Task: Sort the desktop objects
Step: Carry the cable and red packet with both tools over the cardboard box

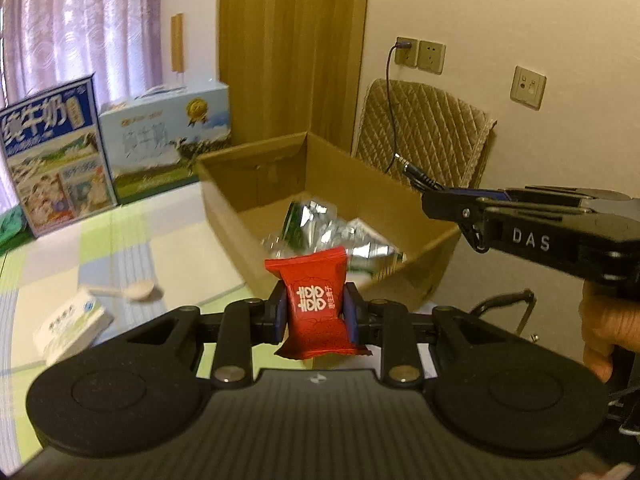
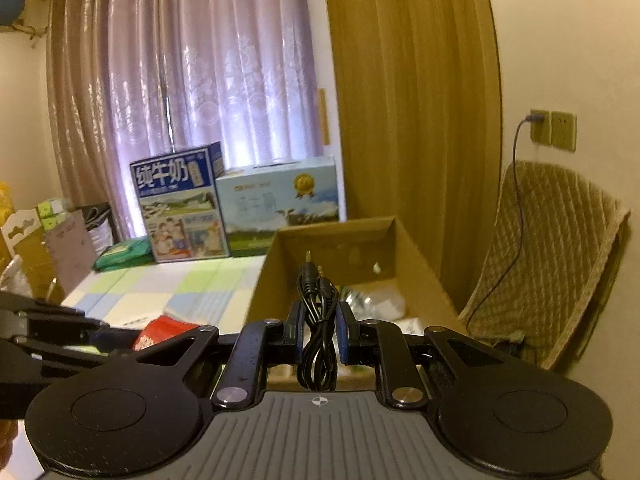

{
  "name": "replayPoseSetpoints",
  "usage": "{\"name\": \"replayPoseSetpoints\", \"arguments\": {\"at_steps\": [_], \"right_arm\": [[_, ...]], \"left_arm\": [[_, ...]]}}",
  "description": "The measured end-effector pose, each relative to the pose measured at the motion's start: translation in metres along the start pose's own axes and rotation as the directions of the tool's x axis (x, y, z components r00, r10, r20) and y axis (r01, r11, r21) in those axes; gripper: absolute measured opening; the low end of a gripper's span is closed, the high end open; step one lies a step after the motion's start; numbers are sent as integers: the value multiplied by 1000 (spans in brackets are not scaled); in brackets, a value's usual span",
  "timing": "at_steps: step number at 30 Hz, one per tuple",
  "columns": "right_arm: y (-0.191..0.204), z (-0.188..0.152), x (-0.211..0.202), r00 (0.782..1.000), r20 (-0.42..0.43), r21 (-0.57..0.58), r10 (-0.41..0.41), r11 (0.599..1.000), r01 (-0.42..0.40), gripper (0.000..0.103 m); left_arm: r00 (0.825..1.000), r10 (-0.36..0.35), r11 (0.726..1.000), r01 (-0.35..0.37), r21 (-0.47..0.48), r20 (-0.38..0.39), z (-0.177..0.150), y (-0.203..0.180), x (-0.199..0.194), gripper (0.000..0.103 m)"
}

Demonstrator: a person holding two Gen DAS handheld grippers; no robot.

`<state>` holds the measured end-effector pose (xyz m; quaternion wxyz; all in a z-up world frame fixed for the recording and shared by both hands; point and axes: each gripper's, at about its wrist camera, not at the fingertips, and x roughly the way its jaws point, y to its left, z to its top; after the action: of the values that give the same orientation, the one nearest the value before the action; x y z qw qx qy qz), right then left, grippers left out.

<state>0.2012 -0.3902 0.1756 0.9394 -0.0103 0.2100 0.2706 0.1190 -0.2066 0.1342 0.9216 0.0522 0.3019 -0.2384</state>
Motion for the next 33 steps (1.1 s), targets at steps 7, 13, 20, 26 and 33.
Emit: {"name": "replayPoseSetpoints", "arguments": {"at_steps": [7, 13, 20, 26, 33], "right_arm": [[-23, 10, 29, 1000, -1, -24, -12, 1000, 12, 13], [-39, 8, 50, 999, -25, -23, -20, 1000, 19, 13], [-55, 7, 66, 999, -48, -6, -23, 1000, 23, 13], [-58, 9, 77, 998, -55, -4, -18, 1000, 18, 13], [-58, 11, 82, 998, -55, -5, -14, 1000, 14, 13]], "left_arm": [[1000, -8, 1000, 8, 29, -2, 29, -5, 38, 23], [1000, -16, 1000, 16, 9, -23, 35, -3, 66, 23], [999, -20, 1000, 19, -5, -50, 36, -2, 92, 23], [998, -19, 1000, 18, -12, -60, 37, 0, 106, 23], [998, -19, 1000, 18, -24, -64, 38, 3, 115, 23]]}}
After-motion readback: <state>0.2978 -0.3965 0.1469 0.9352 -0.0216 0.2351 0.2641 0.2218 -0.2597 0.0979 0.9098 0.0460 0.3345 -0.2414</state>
